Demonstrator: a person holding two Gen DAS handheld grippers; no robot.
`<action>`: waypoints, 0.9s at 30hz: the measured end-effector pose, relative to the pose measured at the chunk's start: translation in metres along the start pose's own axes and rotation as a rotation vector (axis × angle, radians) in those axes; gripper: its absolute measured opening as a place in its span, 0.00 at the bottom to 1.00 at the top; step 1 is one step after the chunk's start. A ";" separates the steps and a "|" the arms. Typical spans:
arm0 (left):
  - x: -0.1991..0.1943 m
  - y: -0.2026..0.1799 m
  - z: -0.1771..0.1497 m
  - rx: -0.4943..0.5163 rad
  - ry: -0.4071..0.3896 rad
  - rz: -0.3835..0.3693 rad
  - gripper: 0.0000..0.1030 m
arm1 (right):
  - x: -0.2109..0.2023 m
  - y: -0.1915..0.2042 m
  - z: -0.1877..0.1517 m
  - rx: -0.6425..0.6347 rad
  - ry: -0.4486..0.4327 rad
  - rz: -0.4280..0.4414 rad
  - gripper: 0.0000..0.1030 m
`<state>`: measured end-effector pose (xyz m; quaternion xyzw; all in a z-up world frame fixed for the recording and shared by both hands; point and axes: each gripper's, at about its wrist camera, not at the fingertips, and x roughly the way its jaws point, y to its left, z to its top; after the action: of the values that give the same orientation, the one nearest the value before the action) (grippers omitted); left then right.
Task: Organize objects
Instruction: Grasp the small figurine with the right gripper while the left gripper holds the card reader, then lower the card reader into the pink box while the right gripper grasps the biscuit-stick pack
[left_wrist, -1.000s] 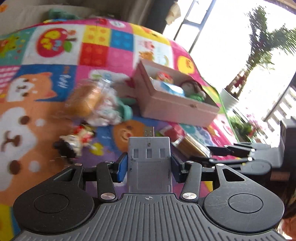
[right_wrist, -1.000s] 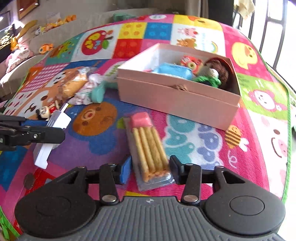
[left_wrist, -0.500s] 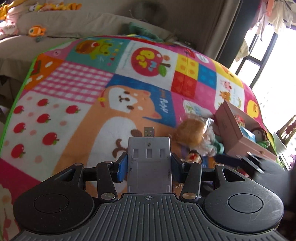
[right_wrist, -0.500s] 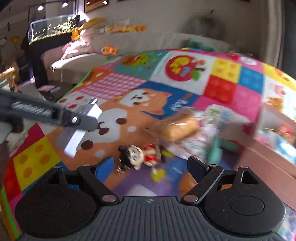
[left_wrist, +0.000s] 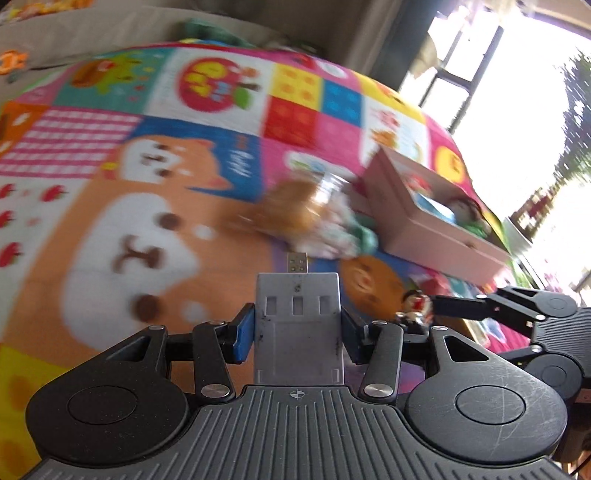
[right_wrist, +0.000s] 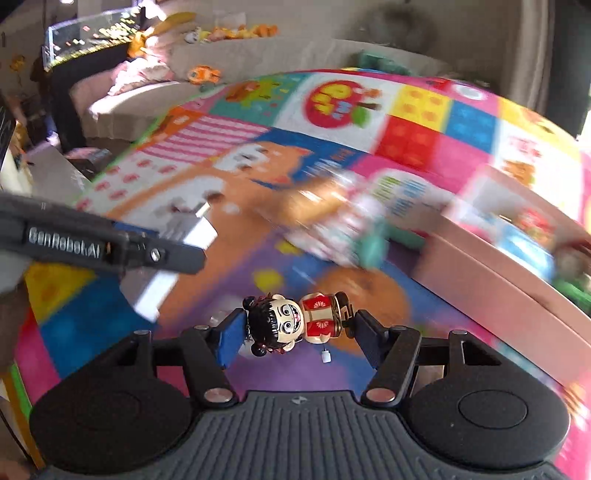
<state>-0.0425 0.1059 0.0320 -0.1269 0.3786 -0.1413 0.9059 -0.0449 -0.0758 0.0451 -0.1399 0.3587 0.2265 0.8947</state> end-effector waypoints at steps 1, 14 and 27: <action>0.005 -0.006 -0.002 0.009 0.012 -0.013 0.51 | -0.007 -0.005 -0.008 -0.010 0.008 -0.022 0.62; 0.027 -0.060 -0.014 0.136 0.093 -0.063 0.51 | -0.034 -0.078 -0.035 0.288 0.012 -0.102 0.48; 0.025 -0.078 -0.005 0.193 0.124 -0.043 0.51 | -0.026 -0.083 -0.036 0.290 0.014 -0.072 0.31</action>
<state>-0.0419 0.0241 0.0381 -0.0383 0.4156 -0.2039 0.8856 -0.0403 -0.1703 0.0450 -0.0238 0.3888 0.1390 0.9104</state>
